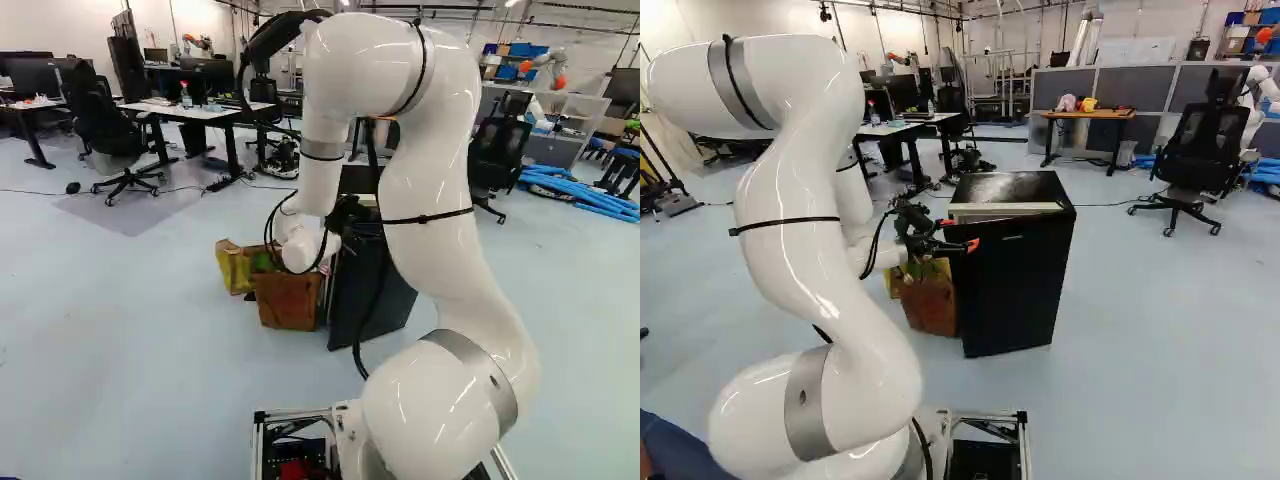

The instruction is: Grab a drink from the fridge

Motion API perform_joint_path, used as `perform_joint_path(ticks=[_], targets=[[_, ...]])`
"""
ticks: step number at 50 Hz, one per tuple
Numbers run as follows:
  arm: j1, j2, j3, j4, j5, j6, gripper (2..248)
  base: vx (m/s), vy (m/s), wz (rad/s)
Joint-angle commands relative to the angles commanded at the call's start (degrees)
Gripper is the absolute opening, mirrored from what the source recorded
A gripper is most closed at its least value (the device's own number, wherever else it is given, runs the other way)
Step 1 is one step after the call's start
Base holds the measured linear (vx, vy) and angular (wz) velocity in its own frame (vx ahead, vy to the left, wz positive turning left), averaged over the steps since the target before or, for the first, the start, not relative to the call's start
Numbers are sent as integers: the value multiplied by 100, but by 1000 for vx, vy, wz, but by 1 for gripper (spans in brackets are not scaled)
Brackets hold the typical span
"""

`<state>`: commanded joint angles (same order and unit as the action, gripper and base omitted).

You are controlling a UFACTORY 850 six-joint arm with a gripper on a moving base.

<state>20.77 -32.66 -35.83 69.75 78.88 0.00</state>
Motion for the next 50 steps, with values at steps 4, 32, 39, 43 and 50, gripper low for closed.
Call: perform_joint_path(ticks=[4, 32, 39, 43, 50], targets=[[30, 39, 70, 85, 0, 0, 247, 0, 0, 0], [225, 292, 537, 675, 17, 0, 247, 0, 0, 0], [260, 350, 649, 838, 40, 0, 247, 0, 0, 0], [279, 381, 711, 939, 57, 0, 247, 0, 0, 0], [310, 427, 805, 1126, 90, 0, 247, 0, 0, 0]])
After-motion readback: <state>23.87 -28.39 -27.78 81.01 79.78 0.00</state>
